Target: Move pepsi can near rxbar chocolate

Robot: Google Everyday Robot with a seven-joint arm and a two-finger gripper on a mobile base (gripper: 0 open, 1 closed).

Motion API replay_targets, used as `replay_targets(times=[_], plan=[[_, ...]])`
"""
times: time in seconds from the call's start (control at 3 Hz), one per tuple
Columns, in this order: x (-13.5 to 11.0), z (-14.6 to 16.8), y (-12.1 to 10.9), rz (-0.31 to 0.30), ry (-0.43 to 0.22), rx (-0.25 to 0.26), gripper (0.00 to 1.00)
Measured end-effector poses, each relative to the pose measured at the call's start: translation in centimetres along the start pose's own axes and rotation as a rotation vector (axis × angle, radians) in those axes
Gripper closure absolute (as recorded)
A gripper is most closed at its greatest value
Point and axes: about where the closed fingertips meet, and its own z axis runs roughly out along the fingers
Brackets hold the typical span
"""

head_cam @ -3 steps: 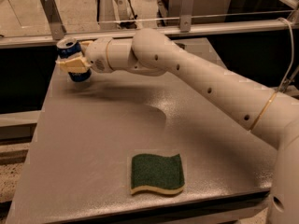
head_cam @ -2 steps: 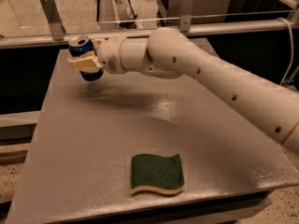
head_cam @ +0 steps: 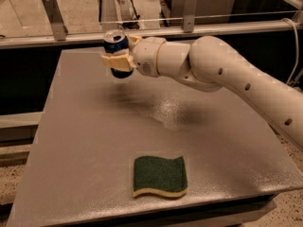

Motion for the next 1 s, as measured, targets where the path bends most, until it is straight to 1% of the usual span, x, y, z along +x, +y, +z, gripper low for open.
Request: replay_targets(times=[0.33,0.67,1.0], plan=[[0.0,0.0,-0.1,-0.007,0.015,0.005,1.00],[0.3,-2.1,-2.5,-0.041,0.064,0.068,1.00],[0.9,-5.5,-7.2,-0.077,0.111,0.167,1.00]])
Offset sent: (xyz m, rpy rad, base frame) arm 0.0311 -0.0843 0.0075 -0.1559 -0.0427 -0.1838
